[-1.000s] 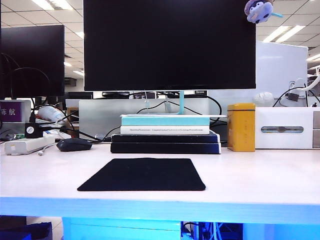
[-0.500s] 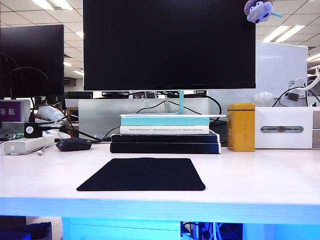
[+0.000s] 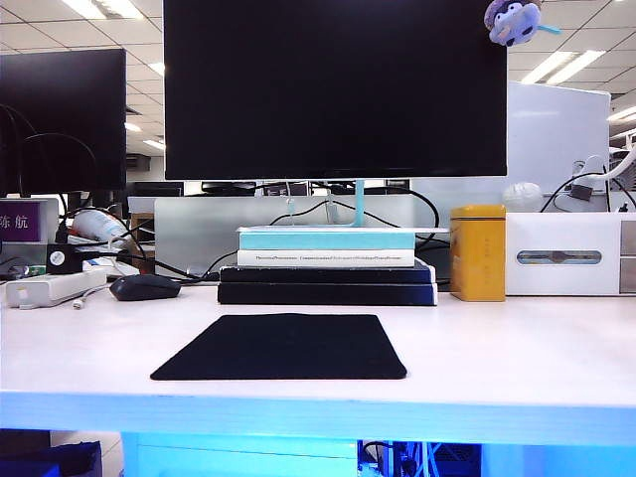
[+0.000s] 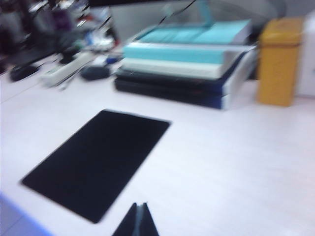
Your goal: Place the black mouse on the black mouse pad.
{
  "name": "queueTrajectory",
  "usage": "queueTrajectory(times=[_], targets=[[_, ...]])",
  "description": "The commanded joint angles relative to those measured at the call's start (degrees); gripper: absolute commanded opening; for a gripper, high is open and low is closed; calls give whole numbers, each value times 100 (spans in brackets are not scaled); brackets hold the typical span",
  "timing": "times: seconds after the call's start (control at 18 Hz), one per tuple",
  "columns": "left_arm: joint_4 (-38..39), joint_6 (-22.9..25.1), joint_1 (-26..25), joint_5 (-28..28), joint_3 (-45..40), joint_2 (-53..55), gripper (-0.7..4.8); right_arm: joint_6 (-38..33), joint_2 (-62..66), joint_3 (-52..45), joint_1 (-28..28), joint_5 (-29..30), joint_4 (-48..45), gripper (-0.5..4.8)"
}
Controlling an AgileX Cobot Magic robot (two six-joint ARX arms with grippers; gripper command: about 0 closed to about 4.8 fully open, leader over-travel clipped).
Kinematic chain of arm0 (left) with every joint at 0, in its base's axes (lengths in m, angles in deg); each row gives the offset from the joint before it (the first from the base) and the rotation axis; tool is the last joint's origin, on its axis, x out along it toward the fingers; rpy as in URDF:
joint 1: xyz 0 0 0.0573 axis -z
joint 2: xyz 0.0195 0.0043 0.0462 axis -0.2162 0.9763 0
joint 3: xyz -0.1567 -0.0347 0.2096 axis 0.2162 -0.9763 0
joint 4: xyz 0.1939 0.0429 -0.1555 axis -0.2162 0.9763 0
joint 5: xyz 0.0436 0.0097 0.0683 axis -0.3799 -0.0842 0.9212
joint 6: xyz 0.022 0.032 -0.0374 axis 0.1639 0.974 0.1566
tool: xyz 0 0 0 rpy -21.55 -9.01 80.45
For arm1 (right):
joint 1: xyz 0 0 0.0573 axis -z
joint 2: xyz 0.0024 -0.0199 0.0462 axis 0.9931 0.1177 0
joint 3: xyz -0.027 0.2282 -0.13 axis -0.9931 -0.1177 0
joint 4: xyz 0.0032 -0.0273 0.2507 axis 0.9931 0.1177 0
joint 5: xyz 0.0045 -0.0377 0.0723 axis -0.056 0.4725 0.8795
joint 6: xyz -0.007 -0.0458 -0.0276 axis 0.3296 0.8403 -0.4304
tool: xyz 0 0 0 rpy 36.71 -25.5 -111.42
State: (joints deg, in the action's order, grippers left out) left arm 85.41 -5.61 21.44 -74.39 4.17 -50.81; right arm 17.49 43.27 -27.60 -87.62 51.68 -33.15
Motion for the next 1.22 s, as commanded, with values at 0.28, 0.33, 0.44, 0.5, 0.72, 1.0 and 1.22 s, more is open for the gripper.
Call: queueTrajectory(times=[0.28,0.33,0.44,0.5,0.72,1.0,1.22], targets=[[-612,-243,-9,-267,748,1086,-6,525,2433,1753,-2253,-262,-483,-6],[-614,-243,-9,-267,857,1274,-6,535,2621,1871,-2455,-299,-487,-6],[-614,-258,-9,-400,1226,1967,-6,623,3047,2149,-2914,-428,-435,-6],[-614,-256,-9,-514,1552,2559,-5,647,3254,2288,-3174,-431,-422,-6],[-597,-236,-9,-638,2546,3960,-5,782,3388,2428,-3600,-501,-400,-6],[-704,28,-11,-479,3816,5268,-6,780,3377,2494,-3670,-426,-396,-6],[-745,260,-116,-400,4638,6223,-6,778,3373,2496,-3672,-216,-393,-6]])
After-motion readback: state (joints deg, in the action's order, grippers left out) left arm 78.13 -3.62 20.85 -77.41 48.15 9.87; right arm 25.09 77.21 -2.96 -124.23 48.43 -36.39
